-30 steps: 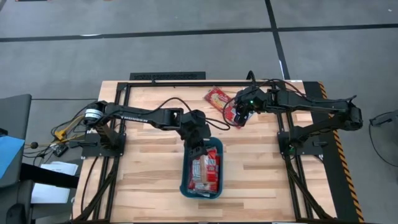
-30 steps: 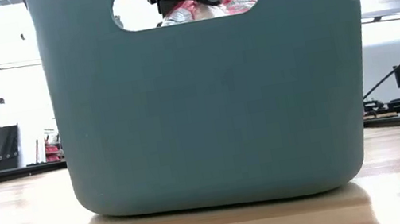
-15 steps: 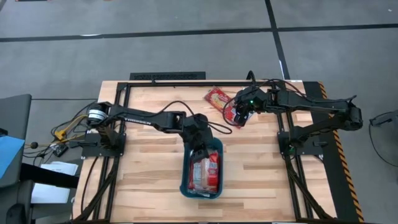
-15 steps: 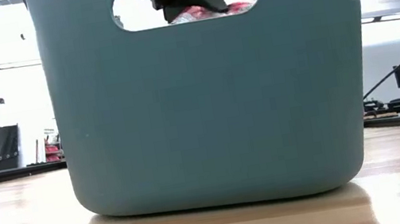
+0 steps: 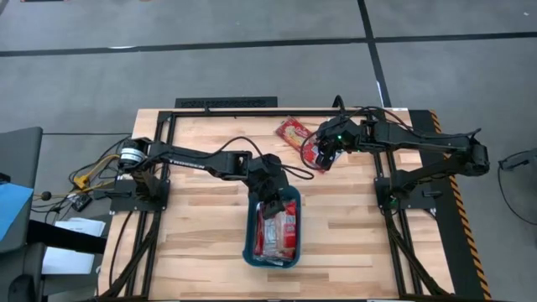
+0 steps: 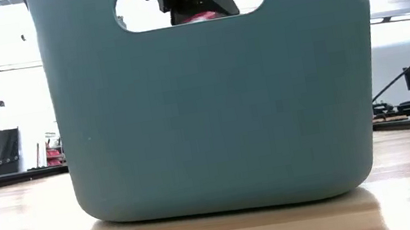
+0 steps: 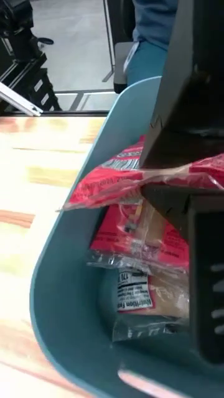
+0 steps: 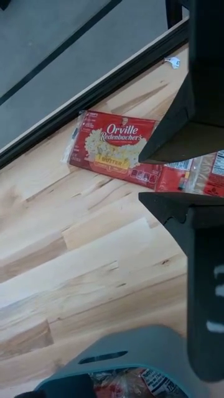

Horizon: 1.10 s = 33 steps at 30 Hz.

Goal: Sort popcorn bags into baskets
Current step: Put the red popcorn pack into the blue container

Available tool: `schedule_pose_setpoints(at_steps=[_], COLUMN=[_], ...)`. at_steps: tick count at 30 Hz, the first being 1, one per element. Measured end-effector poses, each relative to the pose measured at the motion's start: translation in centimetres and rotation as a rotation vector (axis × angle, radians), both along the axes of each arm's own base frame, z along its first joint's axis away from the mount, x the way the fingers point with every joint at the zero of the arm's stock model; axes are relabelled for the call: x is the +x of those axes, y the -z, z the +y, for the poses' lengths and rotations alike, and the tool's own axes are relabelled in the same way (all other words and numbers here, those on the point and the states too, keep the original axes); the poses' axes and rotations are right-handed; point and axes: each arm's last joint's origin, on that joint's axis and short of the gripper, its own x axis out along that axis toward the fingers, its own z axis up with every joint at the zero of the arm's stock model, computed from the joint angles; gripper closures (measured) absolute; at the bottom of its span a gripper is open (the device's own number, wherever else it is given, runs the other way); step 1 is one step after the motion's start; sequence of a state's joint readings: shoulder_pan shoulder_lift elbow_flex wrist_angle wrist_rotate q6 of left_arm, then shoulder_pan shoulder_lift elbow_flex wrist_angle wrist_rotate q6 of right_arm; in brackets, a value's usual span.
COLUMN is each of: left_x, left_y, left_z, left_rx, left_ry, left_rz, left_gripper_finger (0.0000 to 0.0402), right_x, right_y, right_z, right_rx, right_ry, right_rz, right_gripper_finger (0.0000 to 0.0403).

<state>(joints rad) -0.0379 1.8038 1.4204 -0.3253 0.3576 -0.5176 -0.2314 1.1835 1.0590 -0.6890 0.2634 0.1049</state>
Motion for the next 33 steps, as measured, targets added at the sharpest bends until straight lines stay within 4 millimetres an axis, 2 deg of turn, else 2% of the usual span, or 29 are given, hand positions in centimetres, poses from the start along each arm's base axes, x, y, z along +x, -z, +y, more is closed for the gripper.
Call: schedule_pose_setpoints(at_steps=[10, 14, 16, 21, 25, 29, 33], left_x=[0.6, 0.6, 0.8, 0.7, -0.1, -1.7, -4.3], left_y=[0.9, 0.6, -0.3, -2.9, -5.1, -7.1, -7.6], left_z=[-0.6, 0.3, 1.2, 4.7, 8.2, 12.8, 18.2], left_rx=[0.041, 0.078, 0.087, 0.238, 0.392, 0.428, 0.403], left_ry=[0.023, 0.045, 0.041, -0.058, -0.159, -0.221, -0.323], left_rz=[-0.017, -0.028, -0.033, 0.003, 0.058, 0.119, 0.178], left_gripper_finger=[0.0278, 0.0244, 0.0230, 0.0209, 0.0207, 0.0206, 0.0206], right_x=[0.0, 0.0, 0.0, 0.0, 0.4, 1.4, 2.9], right_y=[0.0, 0.0, 0.0, 0.0, 0.4, 2.0, 5.4], right_z=[0.0, 0.0, 0.0, -0.1, -1.0, -3.4, -7.1], right_rx=[0.000, 0.000, 0.001, 0.006, -0.053, -0.055, -0.008], right_ry=[0.000, 0.000, 0.000, 0.030, 0.166, 0.265, 0.338], right_rz=[0.000, 0.002, 0.003, -0.007, -0.006, 0.045, 0.127], right_gripper_finger=[0.0295, 0.0295, 0.0295, 0.0296, 0.0296, 0.0296, 0.0296])
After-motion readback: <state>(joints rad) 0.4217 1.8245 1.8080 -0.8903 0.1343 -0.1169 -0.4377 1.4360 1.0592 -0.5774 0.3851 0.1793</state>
